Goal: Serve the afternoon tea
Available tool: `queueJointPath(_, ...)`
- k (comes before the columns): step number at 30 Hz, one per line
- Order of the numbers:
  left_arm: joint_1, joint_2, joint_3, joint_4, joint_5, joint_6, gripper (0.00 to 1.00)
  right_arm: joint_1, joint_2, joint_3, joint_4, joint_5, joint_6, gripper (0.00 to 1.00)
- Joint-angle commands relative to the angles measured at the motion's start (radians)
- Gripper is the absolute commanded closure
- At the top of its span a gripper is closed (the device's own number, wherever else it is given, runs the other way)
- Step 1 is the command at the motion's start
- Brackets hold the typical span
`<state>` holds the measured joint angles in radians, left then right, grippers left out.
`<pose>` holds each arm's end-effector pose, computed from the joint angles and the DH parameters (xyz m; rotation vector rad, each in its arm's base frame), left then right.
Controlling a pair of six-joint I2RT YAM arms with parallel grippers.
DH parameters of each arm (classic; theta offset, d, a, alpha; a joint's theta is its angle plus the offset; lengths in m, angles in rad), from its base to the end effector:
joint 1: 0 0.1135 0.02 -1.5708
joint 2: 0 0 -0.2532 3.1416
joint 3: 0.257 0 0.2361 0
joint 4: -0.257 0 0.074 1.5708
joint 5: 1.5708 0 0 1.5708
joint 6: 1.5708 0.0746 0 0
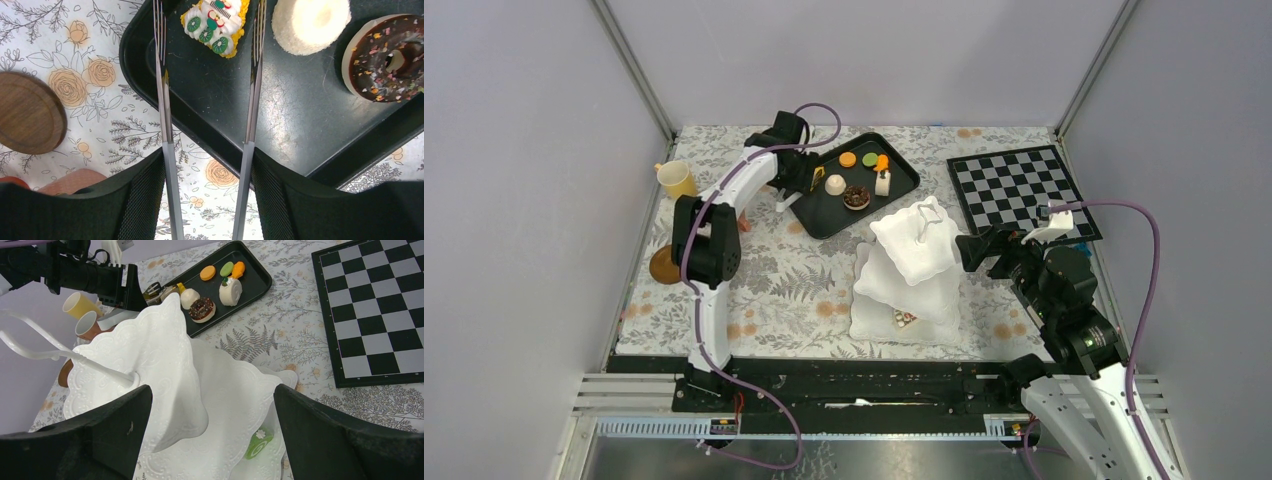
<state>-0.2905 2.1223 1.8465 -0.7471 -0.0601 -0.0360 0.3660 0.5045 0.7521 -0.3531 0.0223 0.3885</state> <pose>0.4478 -0.1292 0.1980 0.3071 2.5731 -0.0415 0.1433 0.0531 0.3344 0.0363 1.7056 0.5477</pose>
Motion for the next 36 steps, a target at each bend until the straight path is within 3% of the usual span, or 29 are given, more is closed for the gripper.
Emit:
queueJointPath(1,0.002,0.012,0.068,0.02,-0.012,0.012,0.38,0.005,-0.005,0.001,0.042,0.001,-0.013,0.02)
queueJointPath(23,0.002,-0.03,0.095,0.028,0.013,-0.021,0.58,0.005,-0.009,0.01,0.039,0.001,-0.011,0.02)
queueJointPath(31,0.001,-0.141,0.072,0.01,0.025,-0.051,0.62,0.005,-0.027,0.007,0.036,0.004,-0.008,0.02)
queueJointPath(36,-0.006,-0.337,-0.087,-0.011,0.043,-0.035,0.62,0.005,-0.038,0.007,0.036,0.013,-0.018,0.02)
